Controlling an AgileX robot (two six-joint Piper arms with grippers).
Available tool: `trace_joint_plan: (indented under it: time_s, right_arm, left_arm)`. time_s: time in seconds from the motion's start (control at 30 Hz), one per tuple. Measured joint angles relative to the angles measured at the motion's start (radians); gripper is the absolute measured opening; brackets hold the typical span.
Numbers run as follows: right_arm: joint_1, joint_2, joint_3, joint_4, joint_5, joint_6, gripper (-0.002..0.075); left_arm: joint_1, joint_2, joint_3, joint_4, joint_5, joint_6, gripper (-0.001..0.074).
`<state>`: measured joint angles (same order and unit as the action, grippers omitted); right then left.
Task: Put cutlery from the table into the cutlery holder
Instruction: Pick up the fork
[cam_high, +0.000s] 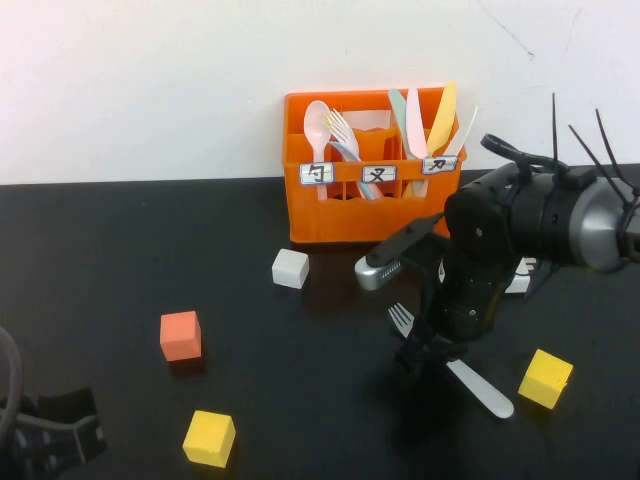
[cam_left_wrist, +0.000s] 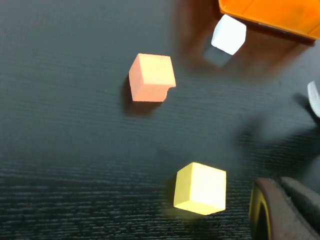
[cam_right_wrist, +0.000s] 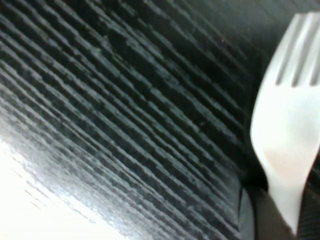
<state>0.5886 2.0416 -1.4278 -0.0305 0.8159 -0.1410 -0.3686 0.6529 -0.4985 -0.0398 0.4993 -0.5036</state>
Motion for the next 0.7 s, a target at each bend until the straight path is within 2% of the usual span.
trace_joint_plan:
  time_s: [0.07, 0.33, 0.7]
  right_arm:
    - [0.000, 0.000, 0.000, 0.000, 0.000, 0.000, 0.0122]
    - [0.000, -0.002, 0.000, 0.012, -0.022, 0.000, 0.0122]
    - [0.000, -0.174, 0.009, 0.123, -0.193, -0.059, 0.0122]
  left_arm:
    - [0.000, 0.000, 0.000, 0.000, -0.004, 0.000, -0.0001]
    - [0.000, 0.000, 0.000, -0.003, -0.019, 0.000, -0.0001]
    - [0.000, 0.000, 0.000, -0.003, -0.023, 0.000, -0.0001]
